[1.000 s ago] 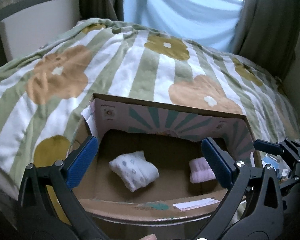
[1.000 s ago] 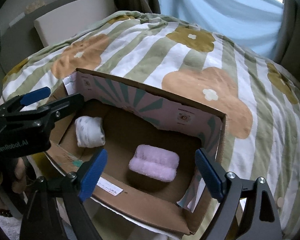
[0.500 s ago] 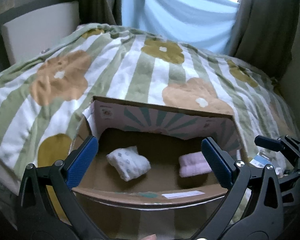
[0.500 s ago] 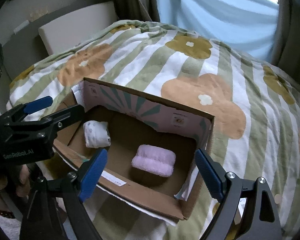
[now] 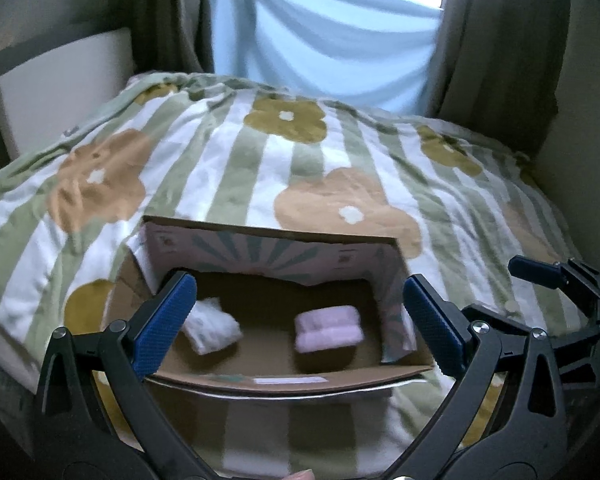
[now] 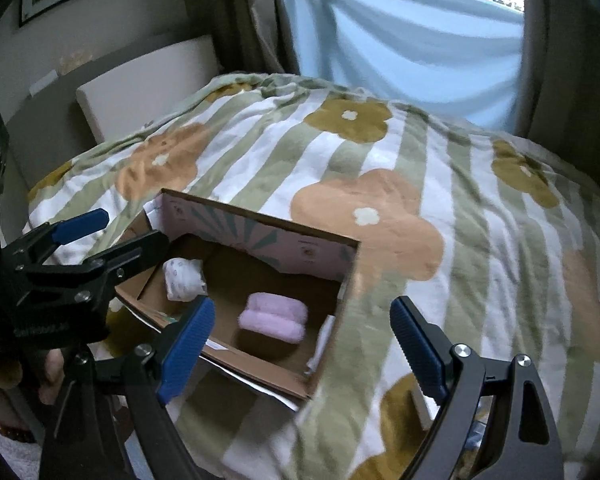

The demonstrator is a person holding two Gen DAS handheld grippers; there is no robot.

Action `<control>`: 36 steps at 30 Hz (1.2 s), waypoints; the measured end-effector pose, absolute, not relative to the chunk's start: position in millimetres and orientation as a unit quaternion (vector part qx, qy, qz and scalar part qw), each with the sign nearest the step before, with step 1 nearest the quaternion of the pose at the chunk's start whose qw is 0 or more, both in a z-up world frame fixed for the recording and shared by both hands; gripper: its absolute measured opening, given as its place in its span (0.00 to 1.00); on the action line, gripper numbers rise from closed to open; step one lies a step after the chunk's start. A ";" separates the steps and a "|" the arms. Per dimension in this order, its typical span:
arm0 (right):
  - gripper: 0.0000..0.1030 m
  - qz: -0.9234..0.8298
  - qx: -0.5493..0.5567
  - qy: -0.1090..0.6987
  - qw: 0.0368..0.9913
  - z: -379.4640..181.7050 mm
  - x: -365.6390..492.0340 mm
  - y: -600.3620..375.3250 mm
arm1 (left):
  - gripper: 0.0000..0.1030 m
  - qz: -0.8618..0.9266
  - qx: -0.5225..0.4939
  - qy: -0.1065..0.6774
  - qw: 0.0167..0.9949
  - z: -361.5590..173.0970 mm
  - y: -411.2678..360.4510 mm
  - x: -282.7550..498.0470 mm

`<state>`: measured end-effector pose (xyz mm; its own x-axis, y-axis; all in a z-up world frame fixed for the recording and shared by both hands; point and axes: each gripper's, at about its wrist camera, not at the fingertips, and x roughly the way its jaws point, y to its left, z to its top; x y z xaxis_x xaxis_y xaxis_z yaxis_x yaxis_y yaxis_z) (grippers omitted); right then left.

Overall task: Organize objects
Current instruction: 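Move both tools back toward the remaining items on the bed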

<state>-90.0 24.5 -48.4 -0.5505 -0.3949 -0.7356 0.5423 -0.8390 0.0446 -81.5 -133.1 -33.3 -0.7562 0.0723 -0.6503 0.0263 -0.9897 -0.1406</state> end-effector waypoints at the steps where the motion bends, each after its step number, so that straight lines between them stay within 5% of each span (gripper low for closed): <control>1: 0.85 -0.877 0.389 0.093 0.265 -46.1 -89.1 29.9 | 1.00 0.935 -0.348 -0.070 0.016 -31.6 -126.8 -80.7; 22: 0.85 -0.914 0.362 0.099 0.155 -19.9 -81.2 195.1 | 1.00 0.928 -0.356 -0.048 0.097 -29.1 17.8 -78.8; 36: 0.85 -0.918 0.376 0.069 0.101 -52.4 -67.7 307.2 | 1.00 0.899 -0.416 -0.040 0.131 -83.0 116.2 -83.4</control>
<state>-67.7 307.2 -52.4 -0.6963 -0.1346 -0.7050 0.2378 -0.9701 -0.0496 -83.4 116.2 -83.0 -0.6192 0.2683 -0.7380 -0.2018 -0.9626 -0.1807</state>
